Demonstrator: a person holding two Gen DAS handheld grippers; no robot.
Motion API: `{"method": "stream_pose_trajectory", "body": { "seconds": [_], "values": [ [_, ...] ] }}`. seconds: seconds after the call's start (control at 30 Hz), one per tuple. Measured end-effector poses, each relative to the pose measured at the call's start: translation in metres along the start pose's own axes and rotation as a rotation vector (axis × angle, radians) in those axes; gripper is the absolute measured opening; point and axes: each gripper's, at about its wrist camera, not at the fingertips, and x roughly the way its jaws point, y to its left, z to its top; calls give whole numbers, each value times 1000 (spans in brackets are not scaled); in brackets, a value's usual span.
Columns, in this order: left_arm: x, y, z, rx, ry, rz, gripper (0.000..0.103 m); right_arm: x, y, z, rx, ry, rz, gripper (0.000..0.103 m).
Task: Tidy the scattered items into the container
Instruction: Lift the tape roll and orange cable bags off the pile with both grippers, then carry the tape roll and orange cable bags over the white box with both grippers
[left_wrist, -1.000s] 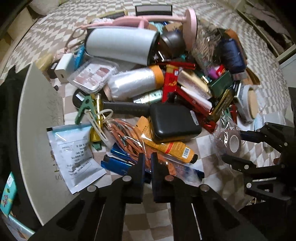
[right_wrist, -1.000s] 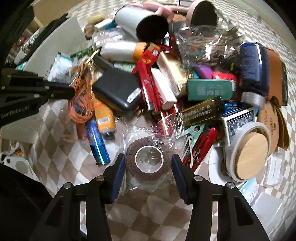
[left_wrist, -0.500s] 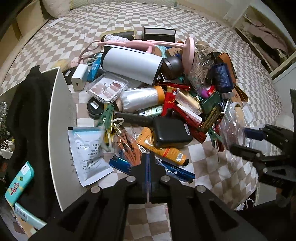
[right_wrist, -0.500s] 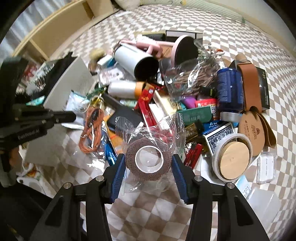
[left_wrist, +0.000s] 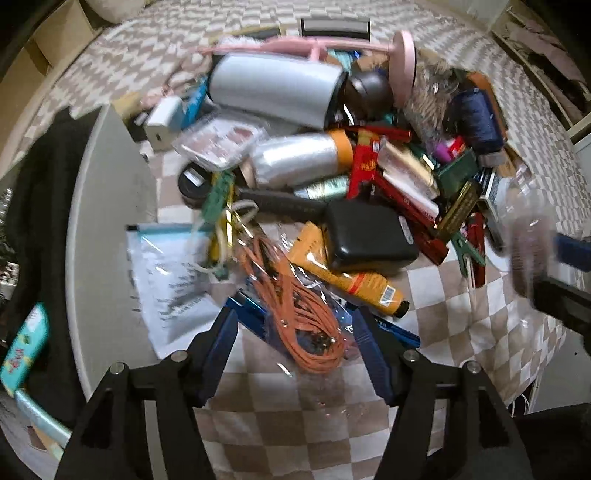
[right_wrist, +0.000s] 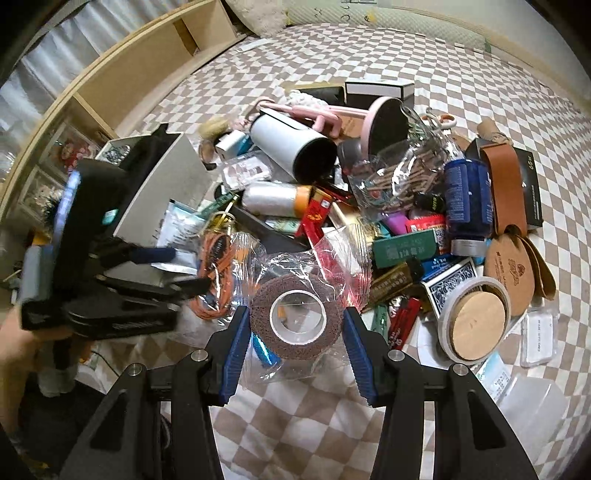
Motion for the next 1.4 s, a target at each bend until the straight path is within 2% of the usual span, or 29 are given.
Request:
{"method": "stream_pose_trajectory", "body": {
  "seconds": [0.13,0.23,0.43,0.5,0.53,0.63,0.77,1.07,1.4],
  "values": [
    [17,-12,-2,25,59,-11,64,-8,-2,5,18,-28,16,51],
    [23,-21,-3,47,72,1,64,-14,-6,7,36,-47,27,51],
    [39,-34,-8,104,94,80,64,-30,-13,12,75,-87,64,51],
    [39,-36,-9,119,88,83,57,-36,-11,15,79,-104,79,51],
    [37,-36,-10,122,83,80,49,-38,-9,17,79,-113,89,51],
    [33,-36,-12,132,67,70,34,-44,-2,21,73,-135,113,51],
    [25,-34,-14,132,51,51,22,-47,6,25,71,-155,141,51],
    [1,-16,-25,104,11,-18,15,-51,14,33,79,-183,170,51],
    [-37,18,-30,31,-60,-113,13,-51,11,38,117,-197,180,51]
  ]
}}
